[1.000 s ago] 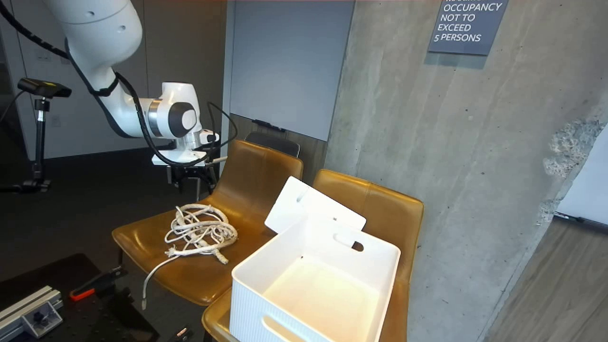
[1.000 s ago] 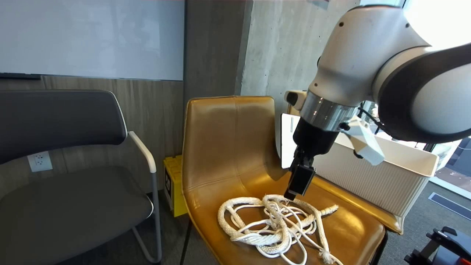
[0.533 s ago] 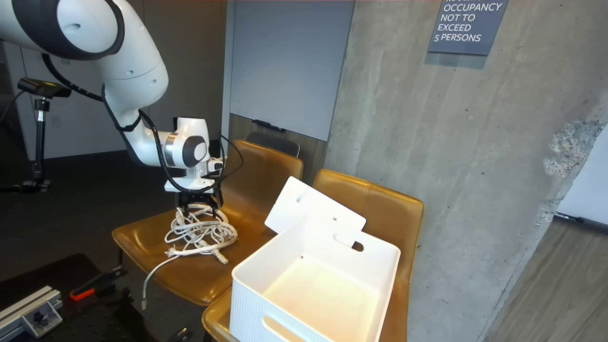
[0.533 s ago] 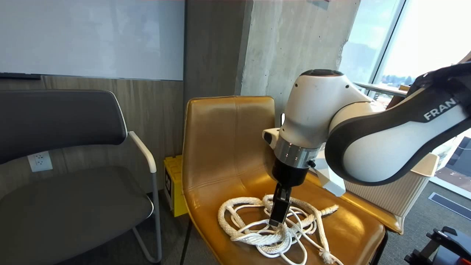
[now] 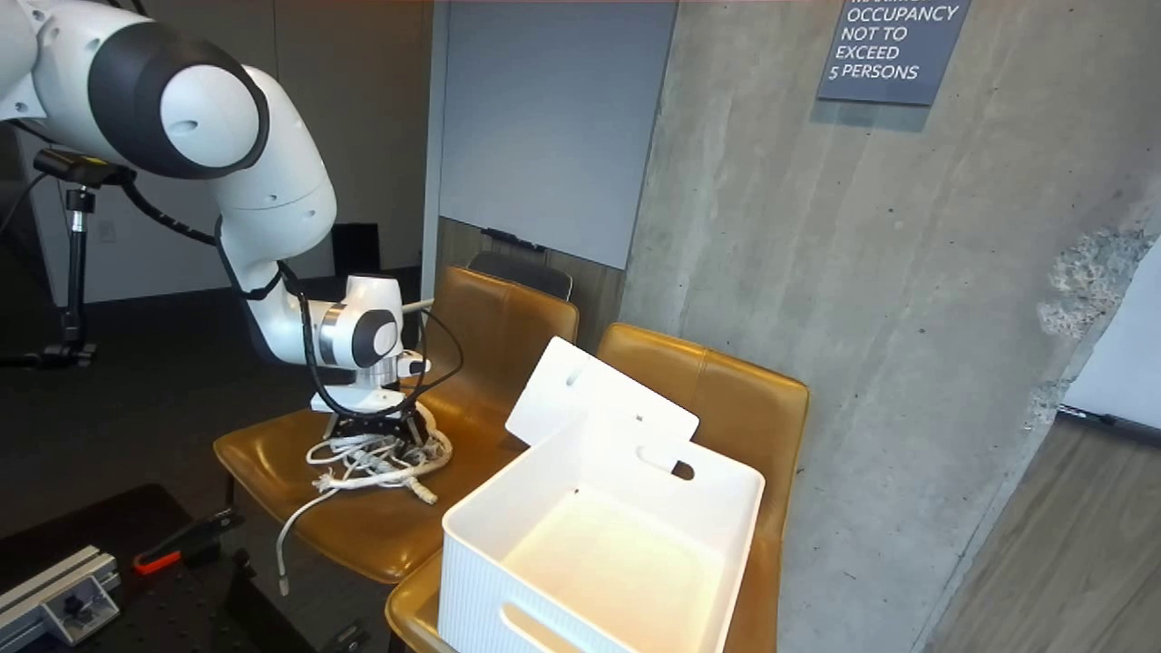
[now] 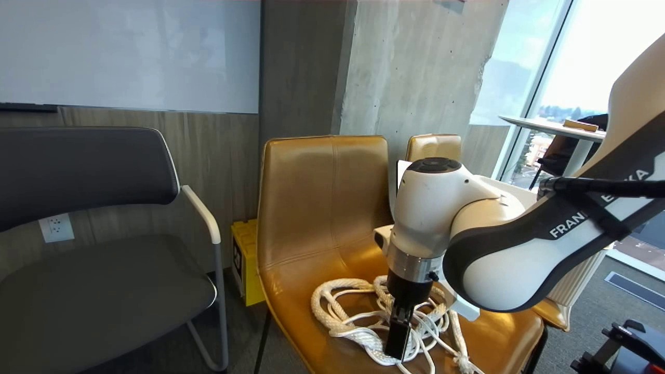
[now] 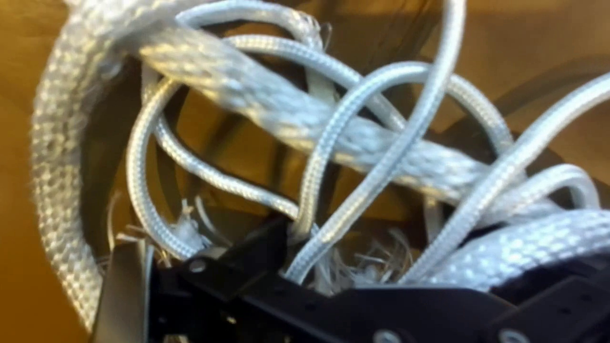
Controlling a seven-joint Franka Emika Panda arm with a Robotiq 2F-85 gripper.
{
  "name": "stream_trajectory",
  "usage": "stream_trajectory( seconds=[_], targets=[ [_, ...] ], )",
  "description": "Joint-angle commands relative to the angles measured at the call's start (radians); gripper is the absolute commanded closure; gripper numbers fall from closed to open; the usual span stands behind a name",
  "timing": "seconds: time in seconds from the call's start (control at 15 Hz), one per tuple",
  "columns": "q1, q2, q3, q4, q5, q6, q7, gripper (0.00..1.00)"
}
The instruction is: Put the ropes in the basket, then remove them out of the basket
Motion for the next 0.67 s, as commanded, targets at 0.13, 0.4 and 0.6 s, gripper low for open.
stream_trajectory(
  seconds=[0.13, 0.4, 0.6],
  targets=[
    [0.020, 0.013, -0.006, -0.048, 0.059, -0.014, 0.018, 0.39],
    [0.041, -0.061, -0.006, -0.107, 0.077, -0.018, 0.043, 0.70],
    [0.051, -0.128, -0.002, -0.164, 0.078, -0.019, 0.066, 0.94]
  ],
)
